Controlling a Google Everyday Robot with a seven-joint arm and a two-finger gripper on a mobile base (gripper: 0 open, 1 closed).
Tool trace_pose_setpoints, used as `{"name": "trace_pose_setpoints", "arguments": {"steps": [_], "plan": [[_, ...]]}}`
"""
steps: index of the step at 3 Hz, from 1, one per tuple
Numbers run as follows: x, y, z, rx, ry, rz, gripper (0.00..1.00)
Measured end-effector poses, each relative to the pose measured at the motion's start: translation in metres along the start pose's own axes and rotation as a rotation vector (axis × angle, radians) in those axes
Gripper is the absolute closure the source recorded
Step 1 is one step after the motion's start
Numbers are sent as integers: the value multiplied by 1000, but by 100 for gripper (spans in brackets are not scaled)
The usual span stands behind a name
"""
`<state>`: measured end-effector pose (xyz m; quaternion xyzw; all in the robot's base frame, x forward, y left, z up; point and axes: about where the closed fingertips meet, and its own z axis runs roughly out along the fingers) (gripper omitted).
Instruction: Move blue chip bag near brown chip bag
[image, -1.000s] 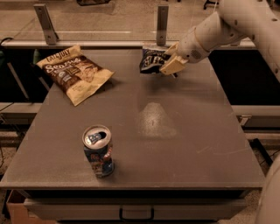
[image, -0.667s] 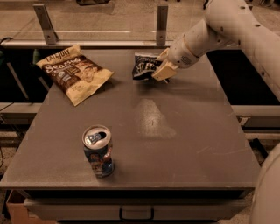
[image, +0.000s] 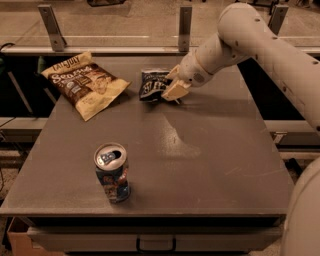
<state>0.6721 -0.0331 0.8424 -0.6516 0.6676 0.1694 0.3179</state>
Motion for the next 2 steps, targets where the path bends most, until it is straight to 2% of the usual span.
{"name": "trace_pose_setpoints", "arguments": {"steps": [2], "plan": [[-37,27,24,-78,-33,-87,36]]}}
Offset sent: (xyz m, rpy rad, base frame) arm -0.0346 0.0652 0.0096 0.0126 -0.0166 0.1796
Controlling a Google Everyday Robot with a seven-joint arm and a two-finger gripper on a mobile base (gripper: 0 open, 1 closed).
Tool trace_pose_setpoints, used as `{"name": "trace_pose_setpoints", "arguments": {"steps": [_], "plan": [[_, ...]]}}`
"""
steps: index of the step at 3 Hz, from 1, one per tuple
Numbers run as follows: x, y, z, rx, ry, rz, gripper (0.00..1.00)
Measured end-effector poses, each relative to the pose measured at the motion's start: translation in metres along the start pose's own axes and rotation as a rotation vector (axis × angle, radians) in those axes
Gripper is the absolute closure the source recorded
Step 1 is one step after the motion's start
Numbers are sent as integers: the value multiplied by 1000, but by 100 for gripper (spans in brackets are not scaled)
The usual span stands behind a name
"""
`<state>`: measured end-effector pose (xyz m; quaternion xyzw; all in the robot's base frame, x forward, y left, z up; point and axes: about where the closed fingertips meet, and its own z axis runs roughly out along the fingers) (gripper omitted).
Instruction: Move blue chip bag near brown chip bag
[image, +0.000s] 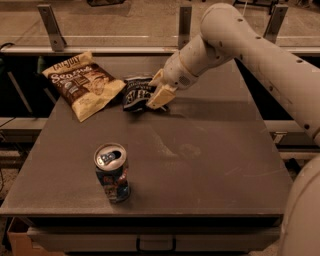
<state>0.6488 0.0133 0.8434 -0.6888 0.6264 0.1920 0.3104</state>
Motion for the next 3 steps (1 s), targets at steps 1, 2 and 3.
{"name": "trace_pose_setpoints", "arguments": {"steps": [1,2,3], "plan": [[-7,1,4,-12,0,-22,13],[-9,-3,4,-4,-1,-26,0],[-9,-13,-13,33,-11,-18,0]]}}
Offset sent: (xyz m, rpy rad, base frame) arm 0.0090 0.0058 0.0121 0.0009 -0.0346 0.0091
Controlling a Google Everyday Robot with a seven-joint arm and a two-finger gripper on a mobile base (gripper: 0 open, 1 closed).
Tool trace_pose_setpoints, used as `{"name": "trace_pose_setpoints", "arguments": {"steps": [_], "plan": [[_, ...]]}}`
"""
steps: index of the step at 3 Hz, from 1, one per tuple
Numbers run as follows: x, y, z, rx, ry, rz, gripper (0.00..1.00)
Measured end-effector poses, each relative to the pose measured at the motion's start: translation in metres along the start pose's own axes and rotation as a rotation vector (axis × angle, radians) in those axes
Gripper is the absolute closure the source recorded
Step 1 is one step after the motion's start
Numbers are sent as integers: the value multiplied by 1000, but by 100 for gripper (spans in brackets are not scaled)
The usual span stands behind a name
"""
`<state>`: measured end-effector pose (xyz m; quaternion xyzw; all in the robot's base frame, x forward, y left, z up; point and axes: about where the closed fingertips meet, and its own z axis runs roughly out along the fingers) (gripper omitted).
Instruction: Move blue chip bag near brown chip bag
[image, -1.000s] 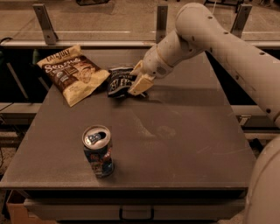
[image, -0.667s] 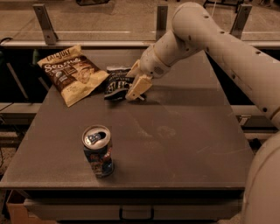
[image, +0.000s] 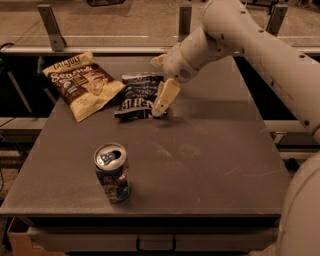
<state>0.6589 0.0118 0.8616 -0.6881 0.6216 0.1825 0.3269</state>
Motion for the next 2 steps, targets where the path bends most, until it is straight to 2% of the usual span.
{"name": "trace_pose_setpoints", "arguments": {"steps": [1,2], "plan": [[4,-11,-36,64,-30,37,0],[13,-17,-84,140,-75,99,0]]}}
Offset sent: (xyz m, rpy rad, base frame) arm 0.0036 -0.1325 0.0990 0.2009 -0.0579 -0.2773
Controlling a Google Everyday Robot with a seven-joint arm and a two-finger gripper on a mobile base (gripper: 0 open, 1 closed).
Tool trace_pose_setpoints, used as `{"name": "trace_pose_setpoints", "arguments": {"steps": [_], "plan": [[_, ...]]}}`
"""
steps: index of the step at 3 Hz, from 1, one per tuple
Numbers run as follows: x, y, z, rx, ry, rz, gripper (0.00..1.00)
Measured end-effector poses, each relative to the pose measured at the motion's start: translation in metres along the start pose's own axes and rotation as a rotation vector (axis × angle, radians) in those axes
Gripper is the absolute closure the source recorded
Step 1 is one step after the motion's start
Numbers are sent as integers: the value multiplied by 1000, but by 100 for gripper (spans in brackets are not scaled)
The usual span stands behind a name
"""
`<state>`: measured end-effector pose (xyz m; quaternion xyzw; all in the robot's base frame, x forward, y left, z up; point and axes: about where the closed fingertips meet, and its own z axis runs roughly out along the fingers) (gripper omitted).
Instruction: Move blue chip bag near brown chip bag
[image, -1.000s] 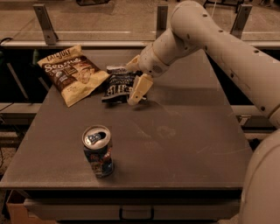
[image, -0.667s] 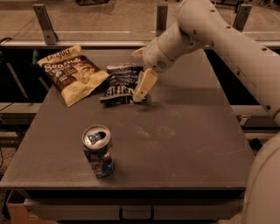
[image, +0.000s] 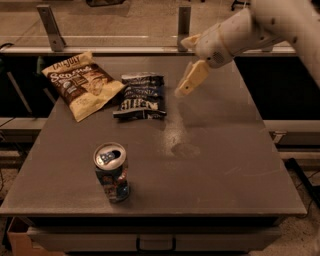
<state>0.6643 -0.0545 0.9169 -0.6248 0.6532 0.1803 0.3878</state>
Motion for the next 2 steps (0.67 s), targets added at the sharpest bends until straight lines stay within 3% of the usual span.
{"name": "trace_pose_setpoints", "arguments": {"steps": [1,2], "plan": [[3,-10,-65,113,-68,66,0],[8,-10,-77,130,-75,81,0]]}}
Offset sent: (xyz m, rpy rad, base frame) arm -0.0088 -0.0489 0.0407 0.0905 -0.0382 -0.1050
